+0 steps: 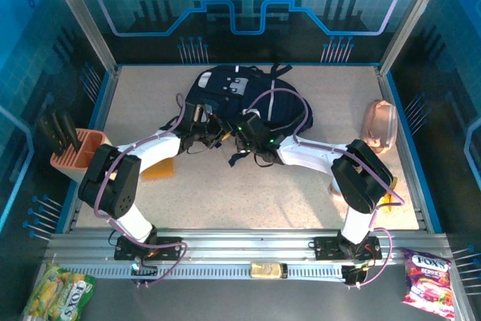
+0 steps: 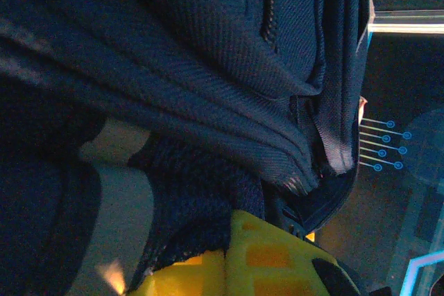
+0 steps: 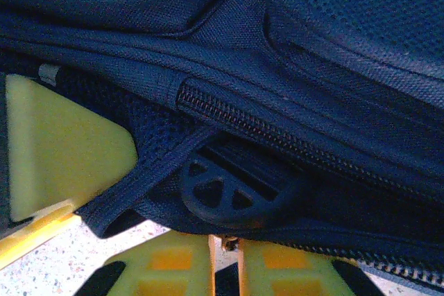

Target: Pack books, pencil case, and school supplies into a backpack

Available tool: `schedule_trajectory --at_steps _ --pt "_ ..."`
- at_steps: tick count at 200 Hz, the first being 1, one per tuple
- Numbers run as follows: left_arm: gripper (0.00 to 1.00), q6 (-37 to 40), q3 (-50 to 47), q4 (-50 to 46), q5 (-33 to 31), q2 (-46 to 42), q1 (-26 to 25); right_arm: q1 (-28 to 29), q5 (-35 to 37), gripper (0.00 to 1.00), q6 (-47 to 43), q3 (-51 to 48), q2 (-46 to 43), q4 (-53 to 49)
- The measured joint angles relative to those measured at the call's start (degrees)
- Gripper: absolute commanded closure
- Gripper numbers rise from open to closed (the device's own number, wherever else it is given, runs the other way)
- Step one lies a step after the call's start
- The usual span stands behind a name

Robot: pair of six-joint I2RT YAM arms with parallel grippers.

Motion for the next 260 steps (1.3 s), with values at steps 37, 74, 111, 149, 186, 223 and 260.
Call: schedule_trajectory --at_steps 37,74,111,149,186,223,260 --pt "1.0 0.0 0.0 -0.2 -0.48 -0.52 -0.07 -0.02 0.57 0.89 -0.46 -1.05 -0.24 0.96" --pt "1.0 0.57 -0.39 -0.61 -0.59 -0.94 0.24 -0.87 1.84 0.89 -0.66 -7.3 -5.75 2.19" --pt "1.0 1.53 -2.12 -1.07 -0.39 -0.98 1.99 -5.25 6.16 0.9 -0.55 -12.37 -12.17 -1.84" --pt "1.0 1.73 -2.23 -1.07 0.24 -0.98 2.34 -6.8 3.82 0.86 -2.62 -12.83 -12.76 -2.82" --pt "1.0 1.73 -2.23 -1.03 0.46 -0.98 2.34 -4.94 -1.75 0.64 -3.41 -11.76 -12.41 -0.92" --pt "1.0 1.73 -2.21 -1.03 0.52 -0.98 2.32 0.0 -3.41 0.6 -0.11 -11.54 -11.26 1.68" --pt "1.0 1.73 -2.1 -1.03 0.92 -0.98 2.32 2.23 -2.32 0.6 2.34 -8.26 -4.5 2.03"
